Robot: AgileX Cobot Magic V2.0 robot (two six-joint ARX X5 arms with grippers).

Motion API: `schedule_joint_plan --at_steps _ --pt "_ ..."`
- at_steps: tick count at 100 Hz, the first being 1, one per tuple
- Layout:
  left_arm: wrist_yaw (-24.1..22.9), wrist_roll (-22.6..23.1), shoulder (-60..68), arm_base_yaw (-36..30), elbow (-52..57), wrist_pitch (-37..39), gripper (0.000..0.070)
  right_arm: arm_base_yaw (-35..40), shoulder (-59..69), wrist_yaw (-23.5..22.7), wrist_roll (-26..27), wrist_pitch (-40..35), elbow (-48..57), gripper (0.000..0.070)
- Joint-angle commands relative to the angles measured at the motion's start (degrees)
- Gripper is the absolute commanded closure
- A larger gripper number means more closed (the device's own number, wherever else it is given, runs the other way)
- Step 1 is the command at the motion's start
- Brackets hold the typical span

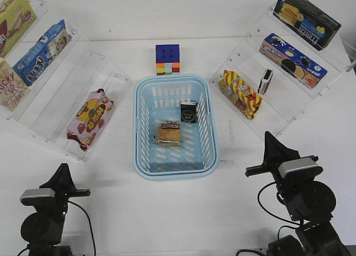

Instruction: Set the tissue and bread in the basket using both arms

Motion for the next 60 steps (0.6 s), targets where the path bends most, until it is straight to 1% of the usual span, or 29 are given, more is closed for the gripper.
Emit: schedule_joint_plan --at_steps 1,5,12,19,31,60 --pt "0.5 -0.4 -1.8 1.0 -1.8 0.2 0.0699 0.3 0.2 0.0 -0.3 0.6 0.2 0.0699" --pt "1.2 -0.5 -3.0 1.8 -2.8 -0.7 0.0699 0.3 0.2 0.0 -0.3 0.6 0.2 0.0699" --pt "3.8 -0.4 -3.0 2.9 -3.7 -1.6 0.0699 0.3 0.2 0.0 -0.3 0.6 0.2 0.0699" --pt "6.0 0.8 -2.9 3.3 -4.3 -2.7 0.0699 0.3 0.2 0.0 -0.3 0.6 0.2 0.0699" --pt "6.1 3.1 -2.9 3.3 -4.3 -2.5 0.0699 0.3 0.2 0.0 -0.3 0.5 0.2 0.0699" --pt "5.9 3.2 -2.8 3.3 -4.3 -2.4 0.0699 0.3 0.2 0.0 -0.3 0.6 0.2 0.0699"
